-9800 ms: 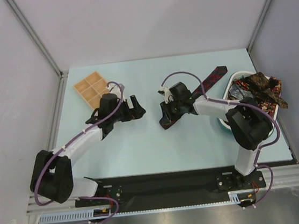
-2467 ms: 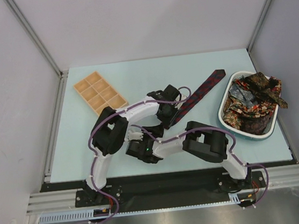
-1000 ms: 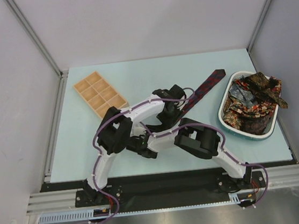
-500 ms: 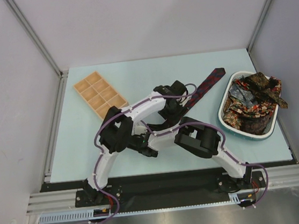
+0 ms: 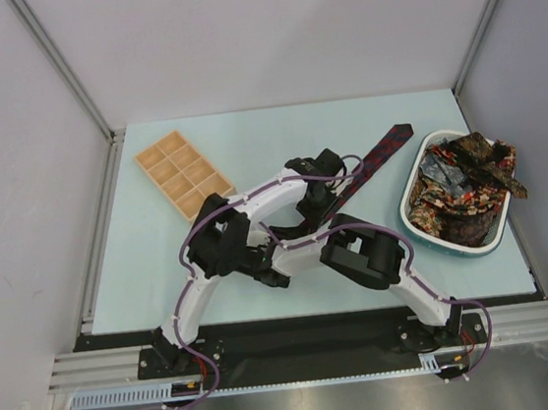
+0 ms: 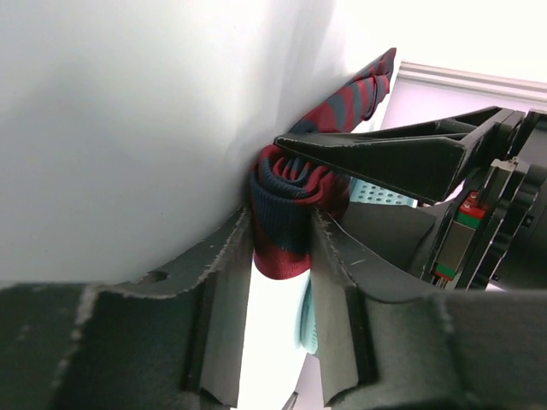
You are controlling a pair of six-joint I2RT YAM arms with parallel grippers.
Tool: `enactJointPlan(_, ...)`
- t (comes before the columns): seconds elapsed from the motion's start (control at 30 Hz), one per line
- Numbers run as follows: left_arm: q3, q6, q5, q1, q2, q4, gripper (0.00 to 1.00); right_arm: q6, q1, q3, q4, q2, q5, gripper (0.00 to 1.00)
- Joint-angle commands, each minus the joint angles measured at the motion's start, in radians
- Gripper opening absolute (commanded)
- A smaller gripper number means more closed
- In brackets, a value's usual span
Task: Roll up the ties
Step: Roll the tie
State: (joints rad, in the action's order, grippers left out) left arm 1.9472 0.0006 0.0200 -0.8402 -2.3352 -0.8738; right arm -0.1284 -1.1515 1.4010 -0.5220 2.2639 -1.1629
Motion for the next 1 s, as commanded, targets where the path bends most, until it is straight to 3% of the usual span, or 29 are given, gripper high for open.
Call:
enactJointPlan(0.0, 0.003, 0.006, 0.014, 0.004, -0.041, -0.062, 0.34, 0.009, 0.015, -0.045, 0.016, -0.024, 0.126, 0.37)
enactJointPlan(0.4, -0.083, 0.006, 0.057, -0.014, 0.036, -0.149, 0.31, -0.027, 0.022, -0.062, 0.043, -0.032, 0.17, 0.5)
enactJointPlan(0.77, 0.07, 0.021, 0.04, -0.016, 0.007, -0.27, 0.3, -0.042, -0.004, -0.077, 0.037, -0.035, 0.239, 0.59)
enactJointPlan(0.97, 0.068, 0.018, 0.046, -0.016, 0.042, -0.301, 0.3, -0.045, 0.001, -0.07, 0.03, -0.012, 0.217, 0.57)
